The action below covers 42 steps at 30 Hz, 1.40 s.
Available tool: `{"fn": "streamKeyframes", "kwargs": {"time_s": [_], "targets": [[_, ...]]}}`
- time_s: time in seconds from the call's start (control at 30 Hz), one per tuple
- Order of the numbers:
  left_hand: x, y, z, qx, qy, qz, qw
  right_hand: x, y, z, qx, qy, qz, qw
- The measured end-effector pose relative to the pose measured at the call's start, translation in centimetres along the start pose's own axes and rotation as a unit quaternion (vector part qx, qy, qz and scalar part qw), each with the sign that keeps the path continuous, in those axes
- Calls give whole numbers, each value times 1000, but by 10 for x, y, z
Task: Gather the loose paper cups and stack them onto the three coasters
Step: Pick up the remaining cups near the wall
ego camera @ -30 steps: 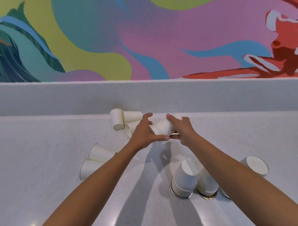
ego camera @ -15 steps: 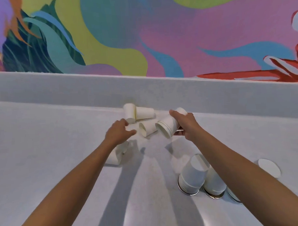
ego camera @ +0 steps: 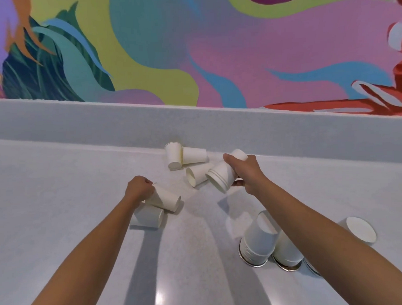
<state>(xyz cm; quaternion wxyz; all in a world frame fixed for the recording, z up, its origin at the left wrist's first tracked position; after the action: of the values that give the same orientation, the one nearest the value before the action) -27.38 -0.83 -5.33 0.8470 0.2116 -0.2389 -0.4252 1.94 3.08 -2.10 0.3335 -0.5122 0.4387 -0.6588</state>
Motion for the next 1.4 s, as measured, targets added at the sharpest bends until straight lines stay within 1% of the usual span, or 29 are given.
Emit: {"fn": "streamKeyframes", "kwargs": {"time_s": [0.13,0.27,0.33,0.4,0.53,0.7,0.77,0.9,1.0,1.03,1.07,1.1,1.13,1.17,1.2,1.23,1.3,1.4], "targets": [[0,11,-6,53,6,-15,998,-4,1,8,-15,31,0,999],[3,30,-8,165,20,-9,986,-4,2,13,-25,58,-10,998],[7,41,-12,249,-10,13,968,-4,2,14,-31,74,-13,997],[14,53,-18,298,-59,25,952,-3,1,14,-37,91,-4,995],[34,75,-30,348,-125,40,928,3,-2,12,-37,101,27,994],[55,95,-41,399,-180,58,897,8,2,-1,14,56,41,997],[61,102,-40,396,-187,47,898,8,4,-6,24,46,40,998],[67,107,-29,366,-205,13,908,5,3,-6,10,43,19,999],[64,104,-18,316,-203,-43,926,3,3,-4,-38,17,-21,999],[60,99,-13,276,-177,-73,942,3,2,-3,-55,9,-32,998],[55,93,-6,207,-134,-112,963,3,1,-3,-69,5,-38,997],[49,84,1,102,-85,-151,980,4,0,-2,-80,0,-42,996],[43,72,7,-24,-42,-174,984,4,0,-1,-84,-4,-44,995],[37,58,12,-138,-15,-174,975,4,-1,-1,-84,-6,-43,996],[33,43,18,-221,-11,-151,963,4,-1,-1,-80,-8,-39,996],[31,28,21,-276,-23,-118,954,4,0,0,-74,-9,-35,997],[31,6,23,-310,-67,-58,947,3,2,1,-55,-6,-25,998],[37,-8,19,-304,-117,-10,945,3,3,0,-35,0,-16,999]]}}
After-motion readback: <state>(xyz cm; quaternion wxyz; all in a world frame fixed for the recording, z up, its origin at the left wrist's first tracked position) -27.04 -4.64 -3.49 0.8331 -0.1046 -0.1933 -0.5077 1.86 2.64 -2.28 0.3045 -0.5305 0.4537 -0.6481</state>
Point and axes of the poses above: each hand's wrist, its own x-axis away from the middle knuckle, its own z-axis out of the back of the hand, y = z × x, the point moved 3 cm from there along -x, towards the middle knuckle, and after that the axes turned 8 degrees about y, right-handed, at the moved point
